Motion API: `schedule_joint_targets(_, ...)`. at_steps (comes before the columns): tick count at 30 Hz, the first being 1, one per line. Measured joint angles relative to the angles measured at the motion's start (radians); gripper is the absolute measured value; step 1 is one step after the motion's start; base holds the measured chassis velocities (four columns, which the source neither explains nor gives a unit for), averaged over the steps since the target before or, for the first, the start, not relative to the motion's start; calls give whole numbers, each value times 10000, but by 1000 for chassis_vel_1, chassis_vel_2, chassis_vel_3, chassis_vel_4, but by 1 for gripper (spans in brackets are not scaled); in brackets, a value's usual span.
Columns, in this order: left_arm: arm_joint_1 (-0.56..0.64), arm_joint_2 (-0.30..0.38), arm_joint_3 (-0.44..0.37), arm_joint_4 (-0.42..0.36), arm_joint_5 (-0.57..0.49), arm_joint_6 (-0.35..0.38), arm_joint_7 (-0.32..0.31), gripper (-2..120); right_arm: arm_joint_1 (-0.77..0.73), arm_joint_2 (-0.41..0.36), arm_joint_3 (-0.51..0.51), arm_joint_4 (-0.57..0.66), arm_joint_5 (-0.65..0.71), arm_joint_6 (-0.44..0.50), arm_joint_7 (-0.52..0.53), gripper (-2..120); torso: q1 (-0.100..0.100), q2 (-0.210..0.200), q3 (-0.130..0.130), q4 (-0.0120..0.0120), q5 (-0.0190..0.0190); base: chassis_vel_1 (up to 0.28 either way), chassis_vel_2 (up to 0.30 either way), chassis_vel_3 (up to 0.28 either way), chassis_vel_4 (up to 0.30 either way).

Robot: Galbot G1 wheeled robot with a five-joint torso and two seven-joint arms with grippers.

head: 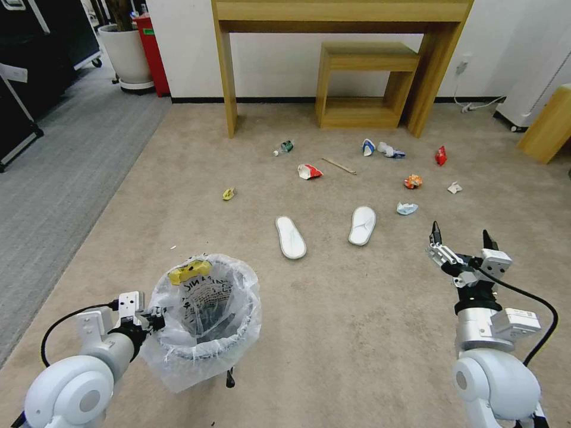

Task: Pick up the trash bin and place the garbage on the floor into it.

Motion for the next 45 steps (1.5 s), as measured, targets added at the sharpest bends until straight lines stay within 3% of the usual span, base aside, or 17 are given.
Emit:
schedule_joint_targets(30,-117,91,23,256,22,-78,4,1,161,-30,-4,-195,126,81,-153,100,0,0,-1,1,0,-59,60,64,-63)
schedule_joint_targets(45,-157,39,72,330,97,-117,-2,1,216,-50,-35,-290,142,74,-208,100,0,0,0,1,1,-145,150,148,-143)
